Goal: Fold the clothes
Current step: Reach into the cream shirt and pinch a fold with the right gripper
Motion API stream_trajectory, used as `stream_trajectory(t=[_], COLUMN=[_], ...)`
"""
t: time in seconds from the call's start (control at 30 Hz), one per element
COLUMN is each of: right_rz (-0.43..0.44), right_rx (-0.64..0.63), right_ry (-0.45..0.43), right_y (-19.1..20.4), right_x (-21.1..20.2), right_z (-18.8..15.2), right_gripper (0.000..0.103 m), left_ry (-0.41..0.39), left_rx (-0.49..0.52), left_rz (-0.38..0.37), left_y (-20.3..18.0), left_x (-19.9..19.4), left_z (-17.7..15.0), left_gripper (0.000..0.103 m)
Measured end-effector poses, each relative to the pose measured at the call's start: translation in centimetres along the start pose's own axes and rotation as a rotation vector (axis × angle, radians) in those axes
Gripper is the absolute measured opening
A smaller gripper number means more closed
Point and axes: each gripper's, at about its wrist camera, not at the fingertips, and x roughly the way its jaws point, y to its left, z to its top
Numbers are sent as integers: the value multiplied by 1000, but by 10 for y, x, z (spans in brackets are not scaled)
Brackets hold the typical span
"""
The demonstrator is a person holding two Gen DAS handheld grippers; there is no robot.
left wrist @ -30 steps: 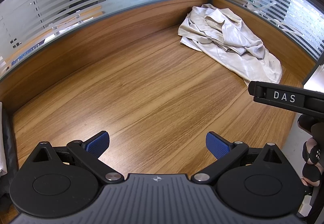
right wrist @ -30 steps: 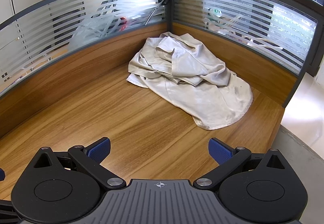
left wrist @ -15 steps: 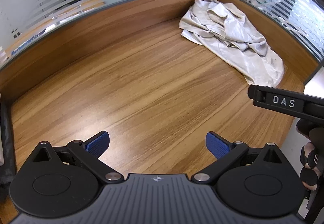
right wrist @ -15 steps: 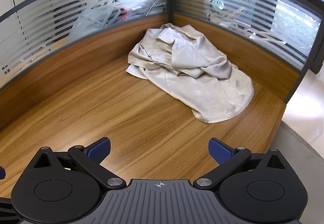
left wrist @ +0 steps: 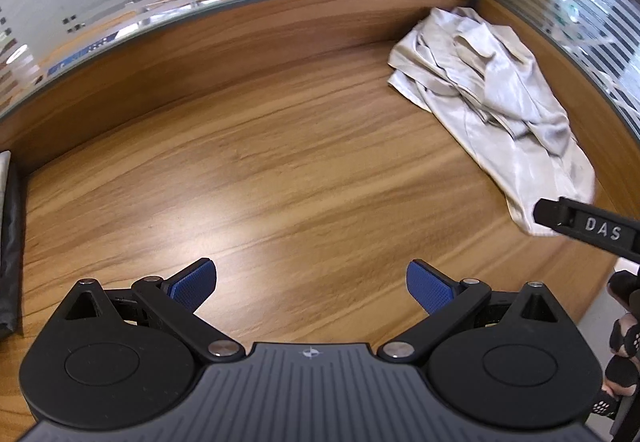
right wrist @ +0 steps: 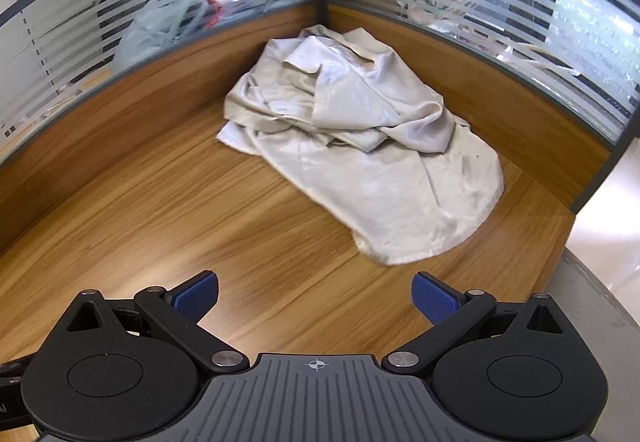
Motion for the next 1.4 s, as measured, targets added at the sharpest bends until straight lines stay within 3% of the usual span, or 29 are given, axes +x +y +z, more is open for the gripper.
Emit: stream_trajectory(t=[0.5, 0.67, 0.8, 1.07, 1.23, 1.33, 1.4], right_rz=[61, 103, 121, 115, 114, 114, 127], right_rx=[-100, -148, -174, -243, -320, -369, -385], right_ry=[-47, -43, -36, -82, -93, -87, -85], right_y=[-49, -60, -63, -58, -46, -40, -37], right_x=[82, 122, 156, 207, 233, 246, 251], right_z=[104, 145, 170, 197, 204, 209, 212], right_gripper=[102, 85, 85, 84, 85, 79, 65], left_ry=[38, 61, 78, 61, 88, 97, 91], left_rx=[-95, -144, -162, -143, -105, -93, -89], left_rz=[112, 135, 154, 216, 209, 191, 183], left_y=[-66, -76, -84, -95, -95, -94, -93], left_x=[28, 42, 55, 69, 77, 80, 80], left_z=[51, 61, 69, 78, 81, 81, 81], left_gripper=[102, 102, 102, 102, 102, 102, 101])
